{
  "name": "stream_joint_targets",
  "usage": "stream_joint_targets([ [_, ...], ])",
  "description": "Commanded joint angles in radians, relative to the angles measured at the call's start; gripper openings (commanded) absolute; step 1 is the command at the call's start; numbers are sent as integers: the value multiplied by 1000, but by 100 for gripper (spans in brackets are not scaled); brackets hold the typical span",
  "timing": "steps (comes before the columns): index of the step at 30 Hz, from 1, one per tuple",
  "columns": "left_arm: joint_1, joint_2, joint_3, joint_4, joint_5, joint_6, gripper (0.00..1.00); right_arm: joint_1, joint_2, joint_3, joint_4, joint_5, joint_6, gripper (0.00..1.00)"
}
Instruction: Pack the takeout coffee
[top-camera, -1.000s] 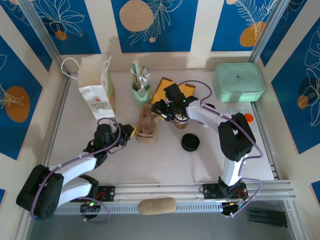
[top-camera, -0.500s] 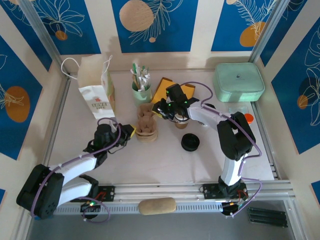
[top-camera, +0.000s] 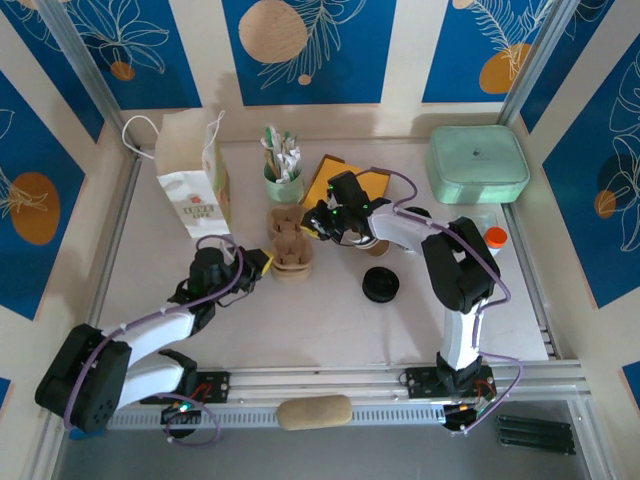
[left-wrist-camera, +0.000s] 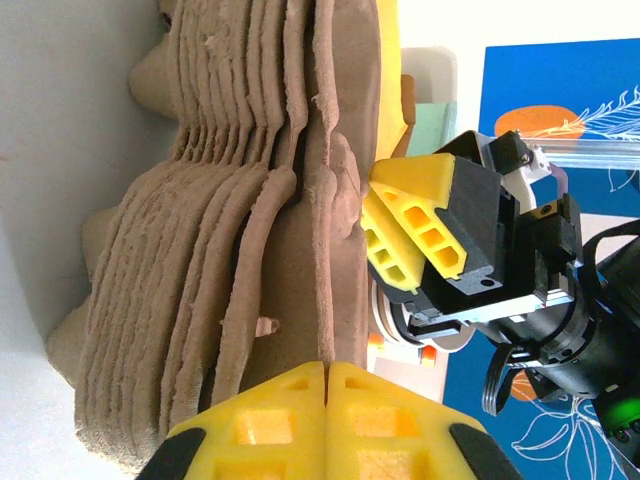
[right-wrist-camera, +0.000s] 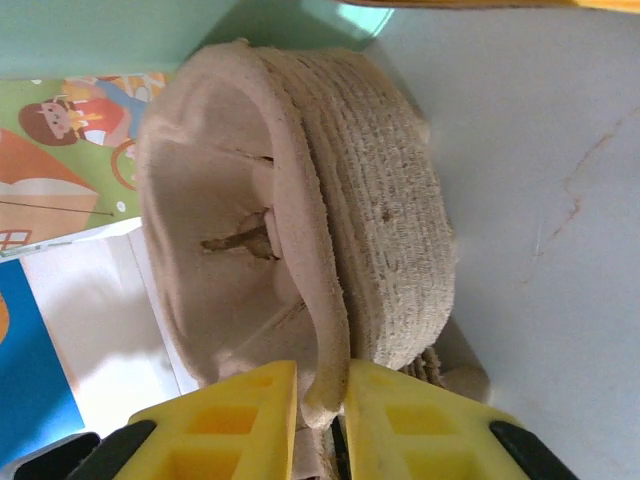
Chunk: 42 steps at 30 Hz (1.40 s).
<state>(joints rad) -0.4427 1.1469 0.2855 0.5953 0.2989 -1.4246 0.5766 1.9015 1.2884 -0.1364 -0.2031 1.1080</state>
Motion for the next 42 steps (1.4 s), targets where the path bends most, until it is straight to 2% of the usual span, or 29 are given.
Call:
stream_joint_targets([
  [1,4,7,10,43,33,-3,0,18,-6,-1,-48,-42,-7,21],
  [6,5,11,11,41,32,-2,0,25,-45,-15,-75,-26,-49,20],
  [9,4,11,11,43,29,-3,0,33,-74,0,-104,-10,-98,24],
  [11,5,10,11,42,26,-4,0,44,-90,25,-149,17,-139,29],
  [15,4,8,12,45,23,-8,0,69,-130,78,-234,90,-207,47],
  [18,4,5,12,50,19,-12,0,84,-158,94,-274,142,-231,53],
  [25,4,-9,11,40,8,-14,0,97,-228,57,-312,212,-238,53],
  [33,17,-33,-6,11,-9,0,0,107,-308,31,-455,383,-315,54],
  [42,69,-82,-22,-37,10,19,0,212,-308,24,-599,537,-411,61],
])
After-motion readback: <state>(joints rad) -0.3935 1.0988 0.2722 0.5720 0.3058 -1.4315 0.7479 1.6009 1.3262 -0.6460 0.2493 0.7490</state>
